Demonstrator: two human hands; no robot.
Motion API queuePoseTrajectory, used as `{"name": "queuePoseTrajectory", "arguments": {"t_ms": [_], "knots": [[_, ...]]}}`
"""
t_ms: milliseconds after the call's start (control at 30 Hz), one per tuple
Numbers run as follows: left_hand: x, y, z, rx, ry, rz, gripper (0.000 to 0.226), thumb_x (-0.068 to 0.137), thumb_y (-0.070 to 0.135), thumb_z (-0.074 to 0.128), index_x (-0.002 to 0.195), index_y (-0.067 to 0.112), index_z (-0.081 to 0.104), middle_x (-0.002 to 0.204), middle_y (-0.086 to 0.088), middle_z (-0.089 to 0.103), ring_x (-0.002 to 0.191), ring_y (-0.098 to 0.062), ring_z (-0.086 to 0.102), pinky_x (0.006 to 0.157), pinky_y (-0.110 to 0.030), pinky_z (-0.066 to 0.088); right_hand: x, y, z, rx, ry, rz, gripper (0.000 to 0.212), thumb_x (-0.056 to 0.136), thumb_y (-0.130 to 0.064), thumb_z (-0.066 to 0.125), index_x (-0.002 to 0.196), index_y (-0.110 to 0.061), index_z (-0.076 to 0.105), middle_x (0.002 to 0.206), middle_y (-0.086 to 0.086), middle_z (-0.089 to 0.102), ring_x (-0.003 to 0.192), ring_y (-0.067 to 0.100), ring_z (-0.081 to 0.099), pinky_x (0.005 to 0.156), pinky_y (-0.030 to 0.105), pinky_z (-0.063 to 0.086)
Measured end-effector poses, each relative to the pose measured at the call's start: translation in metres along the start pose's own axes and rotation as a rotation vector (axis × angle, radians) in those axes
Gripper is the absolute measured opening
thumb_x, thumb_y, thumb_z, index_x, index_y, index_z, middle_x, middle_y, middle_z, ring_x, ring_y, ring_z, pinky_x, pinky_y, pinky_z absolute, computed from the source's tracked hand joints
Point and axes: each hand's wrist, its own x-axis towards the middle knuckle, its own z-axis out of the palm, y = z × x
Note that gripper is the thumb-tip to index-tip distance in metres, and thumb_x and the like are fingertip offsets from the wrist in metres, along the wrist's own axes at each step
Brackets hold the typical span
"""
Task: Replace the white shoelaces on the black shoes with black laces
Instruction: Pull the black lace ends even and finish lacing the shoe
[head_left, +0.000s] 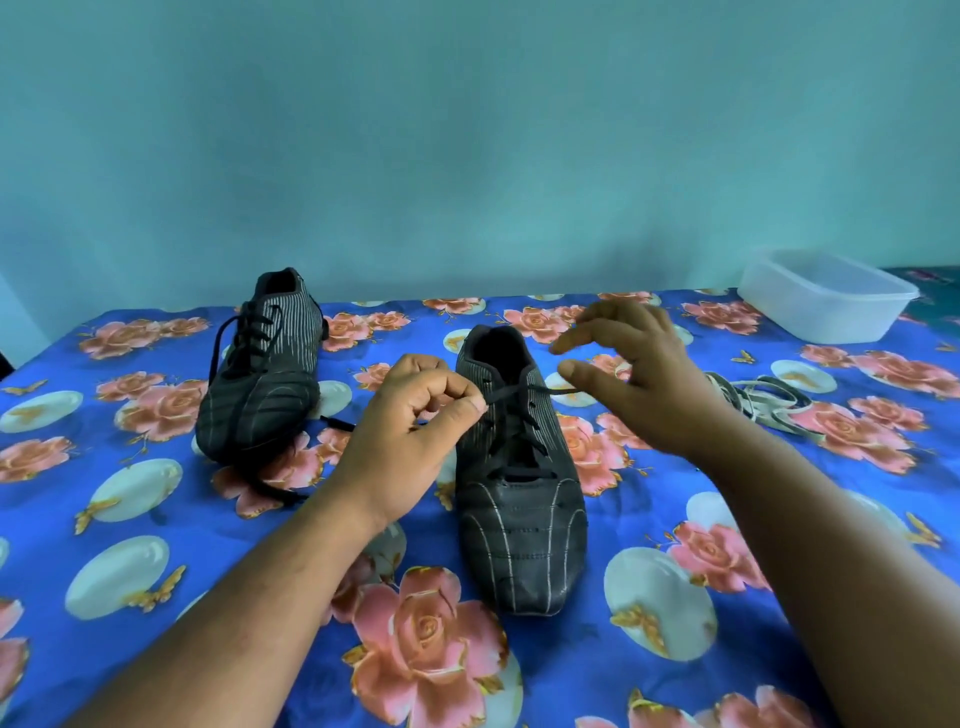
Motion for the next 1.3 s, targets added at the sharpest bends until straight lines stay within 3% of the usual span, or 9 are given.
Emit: {"name": "queuePoseTrajectory", "arguments": {"t_ms": [167, 333, 467, 633, 800, 967, 1100, 1200, 1300], "knots": [[-0.003, 0.005, 0.003, 0.08, -0.041, 0.06, 0.005, 0.086, 0.029, 0.065, 0.087, 0.03, 0.069, 0.098, 0.005, 0.053, 0.093, 0.001, 0.055, 0.083, -0.005, 0.037, -0.007, -0.031, 0.016, -0.016, -0.135, -0.193, 0.029, 0.097, -0.058, 0.047, 0.106, -0.044, 0.071, 0.129, -0.017, 0.049, 0.132, 0.016, 0.035, 0.1, 0.051, 0.036], [-0.001, 0.001, 0.0, 0.085, -0.027, 0.082, 0.014, 0.086, 0.042, 0.061, 0.086, 0.03, 0.068, 0.097, 0.006, 0.052, 0.092, -0.01, 0.055, 0.082, -0.008, 0.039, -0.006, -0.021, 0.012, 0.045, -0.21, -0.181, 0.018, 0.094, -0.058, 0.05, 0.094, -0.045, 0.063, 0.116, -0.017, 0.05, 0.126, 0.015, 0.037, 0.104, 0.055, 0.035], [0.001, -0.001, 0.0, 0.059, 0.007, 0.062, 0.007, 0.087, 0.036, 0.062, 0.082, 0.034, 0.065, 0.095, -0.002, 0.058, 0.089, -0.006, 0.053, 0.078, -0.007, 0.038, -0.007, -0.013, 0.01, 0.086, -0.297, -0.137, 0.017, 0.098, -0.059, 0.042, 0.091, -0.051, 0.056, 0.11, -0.022, 0.05, 0.122, 0.01, 0.038, 0.105, 0.056, 0.035], [0.002, -0.003, 0.001, 0.094, -0.008, 0.104, 0.008, 0.09, 0.04, 0.061, 0.083, 0.037, 0.063, 0.092, 0.0, 0.058, 0.092, -0.009, 0.053, 0.079, -0.008, 0.036, -0.007, -0.02, 0.021, 0.05, -0.24, -0.141, 0.038, 0.095, -0.063, 0.042, 0.102, -0.037, 0.069, 0.109, -0.018, 0.05, 0.118, 0.014, 0.039, 0.102, 0.054, 0.037], [0.0, 0.001, 0.003, 0.091, -0.05, 0.13, 0.013, 0.089, 0.052, 0.061, 0.087, 0.04, 0.067, 0.094, 0.006, 0.054, 0.091, -0.004, 0.054, 0.081, -0.008, 0.038, -0.008, -0.021, 0.021, 0.122, -0.258, -0.169, 0.026, 0.099, -0.052, 0.049, 0.099, -0.039, 0.071, 0.107, -0.018, 0.05, 0.119, 0.017, 0.04, 0.104, 0.052, 0.037], [-0.001, 0.001, 0.006, 0.088, -0.014, 0.104, 0.004, 0.088, 0.036, 0.069, 0.085, 0.039, 0.07, 0.095, 0.009, 0.053, 0.087, -0.004, 0.054, 0.08, -0.009, 0.04, -0.007, -0.018, 0.021, 0.111, -0.249, -0.192, 0.024, 0.101, -0.049, 0.048, 0.094, -0.041, 0.069, 0.105, -0.022, 0.049, 0.119, 0.016, 0.04, 0.104, 0.049, 0.038], [0.003, -0.007, 0.002, 0.042, 0.106, -0.019, 0.012, 0.088, 0.033, 0.07, 0.082, 0.022, 0.069, 0.089, 0.016, 0.058, 0.081, -0.003, 0.053, 0.076, -0.011, 0.04, -0.002, -0.006, 0.011, 0.247, -0.215, -0.107, 0.023, 0.1, -0.045, 0.049, 0.083, -0.041, 0.065, 0.097, -0.017, 0.055, 0.11, 0.015, 0.048, 0.101, 0.033, 0.037], [0.003, -0.011, 0.0, 0.038, 0.151, -0.11, 0.017, 0.092, 0.019, 0.074, 0.078, 0.013, 0.067, 0.089, -0.001, 0.06, 0.082, -0.011, 0.056, 0.077, -0.016, 0.042, 0.0, 0.015, -0.004, 0.478, -0.149, 0.047, 0.024, 0.097, -0.033, 0.052, 0.078, -0.022, 0.062, 0.088, -0.007, 0.058, 0.09, 0.014, 0.052, 0.089, 0.032, 0.039], [0.002, -0.011, 0.002, 0.049, 0.163, -0.179, 0.024, 0.091, 0.017, 0.073, 0.07, 0.016, 0.062, 0.083, -0.003, 0.056, 0.081, -0.013, 0.054, 0.074, -0.013, 0.04, 0.001, 0.031, -0.015, 0.655, -0.017, 0.208, 0.023, 0.088, -0.039, 0.059, 0.076, -0.02, 0.064, 0.084, -0.005, 0.059, 0.083, 0.015, 0.05, 0.088, 0.037, 0.036]]}}
